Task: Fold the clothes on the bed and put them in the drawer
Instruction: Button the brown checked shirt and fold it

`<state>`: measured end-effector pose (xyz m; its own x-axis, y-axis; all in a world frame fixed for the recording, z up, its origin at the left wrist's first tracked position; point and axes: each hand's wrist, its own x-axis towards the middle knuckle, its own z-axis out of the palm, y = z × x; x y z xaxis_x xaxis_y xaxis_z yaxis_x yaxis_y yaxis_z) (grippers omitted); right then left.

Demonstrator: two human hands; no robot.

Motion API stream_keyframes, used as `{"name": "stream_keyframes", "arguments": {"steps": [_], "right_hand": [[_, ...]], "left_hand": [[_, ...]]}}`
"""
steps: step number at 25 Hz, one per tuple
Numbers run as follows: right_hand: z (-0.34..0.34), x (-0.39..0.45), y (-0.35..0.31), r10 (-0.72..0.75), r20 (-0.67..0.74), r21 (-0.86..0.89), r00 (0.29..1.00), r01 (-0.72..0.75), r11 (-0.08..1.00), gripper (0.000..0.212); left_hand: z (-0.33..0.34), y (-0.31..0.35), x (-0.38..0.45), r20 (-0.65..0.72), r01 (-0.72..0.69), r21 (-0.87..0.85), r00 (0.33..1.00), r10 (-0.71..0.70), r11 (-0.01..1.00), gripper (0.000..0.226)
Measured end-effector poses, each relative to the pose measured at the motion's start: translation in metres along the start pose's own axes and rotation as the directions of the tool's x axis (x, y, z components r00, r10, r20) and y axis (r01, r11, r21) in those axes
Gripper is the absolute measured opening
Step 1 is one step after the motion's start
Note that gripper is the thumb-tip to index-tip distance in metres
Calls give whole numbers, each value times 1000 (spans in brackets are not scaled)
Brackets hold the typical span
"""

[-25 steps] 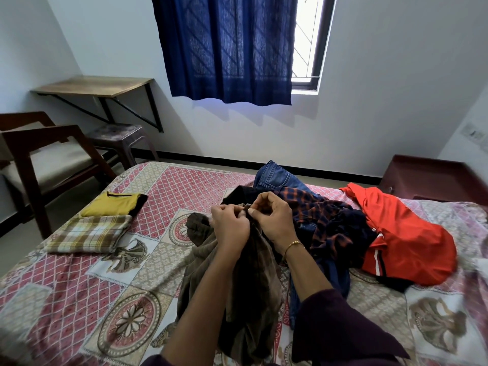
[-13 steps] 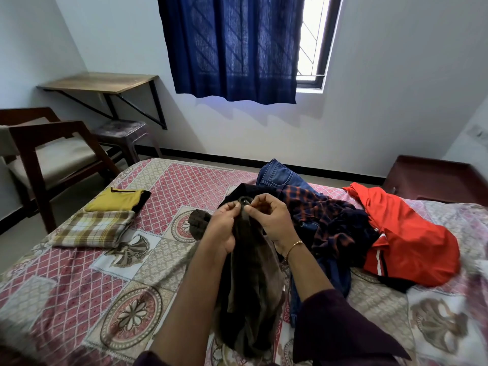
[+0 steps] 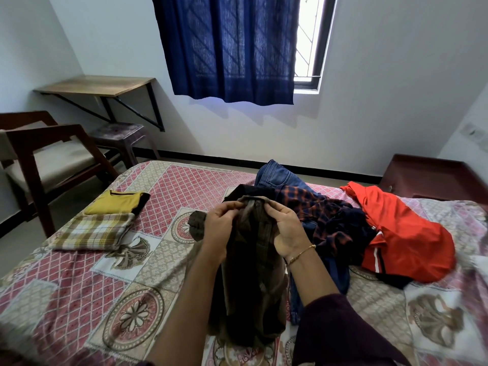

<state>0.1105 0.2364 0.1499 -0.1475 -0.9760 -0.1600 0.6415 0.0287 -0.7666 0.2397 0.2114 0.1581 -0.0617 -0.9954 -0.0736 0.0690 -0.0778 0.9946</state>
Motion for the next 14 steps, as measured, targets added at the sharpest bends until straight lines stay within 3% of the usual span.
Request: {"name": "stream_keyframes", "arguments": {"steps": [2,3,5,6,8,11,14], "right_hand": [[3,-2,-3,38,-19,134,999,-35,990,23],[4,-2,-3,46,-31,185,998,-40,982,23],[5,-3,-4,58,-52,243,997,-43,969,23],[4,-2,-2,63,-60,258,996,-45,965,23],[4,0,2,67,-69,283,995,-45,958,26],[5,-2,4,66,-39,299,997,-52,953,37],[-1,-4,-1,89,25,262,996,-93,961,32]], "left_hand": [[3,-15,-11,39,-178,276,984,173,945,8],[1,-25,-15,47,-247,438,967,252,864,18],[-4,-46,-18,10,-278,637,936,352,719,21],[-7,-55,-18,-11,-267,661,931,365,701,16],[-11,-61,-20,-70,-246,576,936,346,780,15],[-14,-51,-16,-256,-161,273,938,232,949,21],[-25,-37,-5,-309,-73,-26,949,61,997,23]]}}
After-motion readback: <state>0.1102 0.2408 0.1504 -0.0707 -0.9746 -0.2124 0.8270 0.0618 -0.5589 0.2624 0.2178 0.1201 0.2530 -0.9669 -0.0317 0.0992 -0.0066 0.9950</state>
